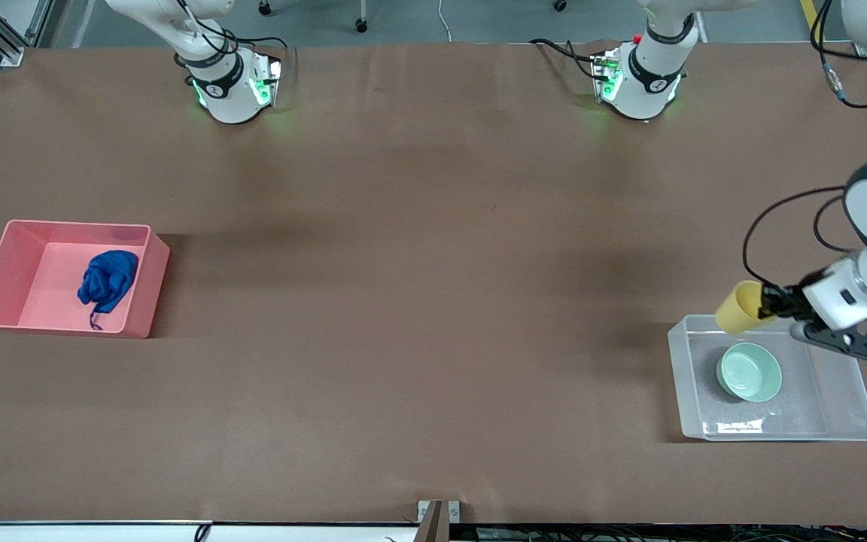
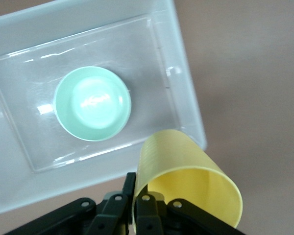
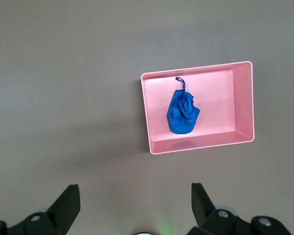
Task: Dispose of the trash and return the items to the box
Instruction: 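Carry the yellow cup with the left gripper into the green bowl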
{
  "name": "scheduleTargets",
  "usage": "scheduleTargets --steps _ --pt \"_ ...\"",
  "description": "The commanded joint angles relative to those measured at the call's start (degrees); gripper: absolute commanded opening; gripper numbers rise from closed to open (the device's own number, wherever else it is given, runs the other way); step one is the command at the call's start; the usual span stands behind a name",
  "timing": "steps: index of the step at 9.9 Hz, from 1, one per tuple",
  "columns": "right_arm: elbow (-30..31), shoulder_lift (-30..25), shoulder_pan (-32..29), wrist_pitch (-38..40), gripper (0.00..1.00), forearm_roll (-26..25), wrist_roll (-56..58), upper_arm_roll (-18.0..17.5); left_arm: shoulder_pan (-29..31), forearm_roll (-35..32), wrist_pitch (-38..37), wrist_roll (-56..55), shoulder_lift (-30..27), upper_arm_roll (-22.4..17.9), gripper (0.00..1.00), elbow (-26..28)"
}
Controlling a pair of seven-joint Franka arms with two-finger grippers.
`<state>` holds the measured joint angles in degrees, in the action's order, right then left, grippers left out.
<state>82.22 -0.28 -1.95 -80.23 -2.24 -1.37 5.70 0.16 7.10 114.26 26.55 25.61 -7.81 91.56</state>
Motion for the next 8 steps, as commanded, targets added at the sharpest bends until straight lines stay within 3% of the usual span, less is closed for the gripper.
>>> scheduleTargets --steps 1,4,6,7,8 --pt "-1.01 0.37 0.28 0.34 1.0 0.65 0.41 0.36 -0.34 -0.34 2.0 -0.1 11.53 -3.77 0.0 -8.74" --pt "-0.92 0.37 0.1 -0.18 1.0 1.53 0.32 0.36 0.54 -0.25 10.78 0.17 16.65 -4.58 0.01 -9.3" --pt "-0.49 0.37 0.01 -0.27 1.0 1.88 0.32 0.45 0.72 -0.07 11.68 0.08 17.8 -4.58 0.12 -9.03" --pt "-0.05 0.37 0.1 -0.36 1.0 1.88 0.4 0.45 0.8 0.62 13.17 0.08 18.06 -4.67 0.4 -9.03" --pt "-0.05 0.37 0.1 -0.62 1.0 1.88 0.41 0.45 0.98 1.5 13.7 0.08 17.37 -4.58 0.83 -9.03"
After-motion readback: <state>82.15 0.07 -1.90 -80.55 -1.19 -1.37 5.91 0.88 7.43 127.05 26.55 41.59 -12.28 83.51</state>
